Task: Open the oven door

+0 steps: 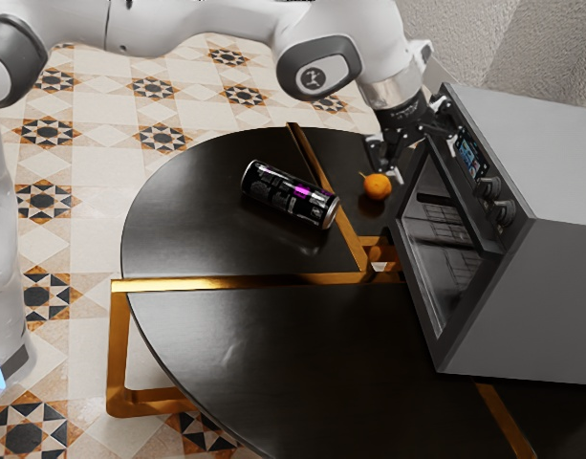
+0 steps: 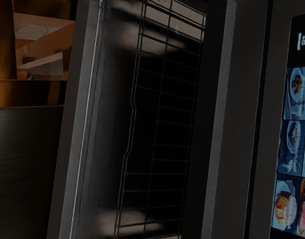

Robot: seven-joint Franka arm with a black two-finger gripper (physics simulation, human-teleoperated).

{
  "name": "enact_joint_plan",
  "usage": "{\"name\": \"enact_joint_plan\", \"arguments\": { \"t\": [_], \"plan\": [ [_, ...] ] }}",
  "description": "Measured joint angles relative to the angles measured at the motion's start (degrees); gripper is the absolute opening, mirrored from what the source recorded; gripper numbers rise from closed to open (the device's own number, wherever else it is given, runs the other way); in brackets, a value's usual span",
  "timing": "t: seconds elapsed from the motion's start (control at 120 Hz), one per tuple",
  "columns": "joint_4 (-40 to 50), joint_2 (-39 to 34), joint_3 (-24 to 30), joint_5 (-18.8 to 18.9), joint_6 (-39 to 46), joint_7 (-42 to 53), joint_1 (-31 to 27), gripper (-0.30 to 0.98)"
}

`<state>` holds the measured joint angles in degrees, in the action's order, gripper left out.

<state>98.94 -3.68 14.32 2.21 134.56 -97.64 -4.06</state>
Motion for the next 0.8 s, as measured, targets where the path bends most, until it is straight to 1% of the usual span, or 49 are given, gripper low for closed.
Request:
{"name": "enact_joint_plan", "arguments": {
  "t": [0.167,0.317,0.65,0.8],
  "plan": [
    [-1.6,2.4,-0.3,1.5,1.2,2.0,-0.1,0.68],
    [-2.9,3.7,-0.3,1.9,1.9,3.4,-1.3,0.68],
    [-2.7,4.6,-0.4,1.9,2.5,5.4,-4.1,0.68],
    [-2.1,4.4,-0.4,0.6,2.7,5.9,-4.8,0.68]
  ]
}}
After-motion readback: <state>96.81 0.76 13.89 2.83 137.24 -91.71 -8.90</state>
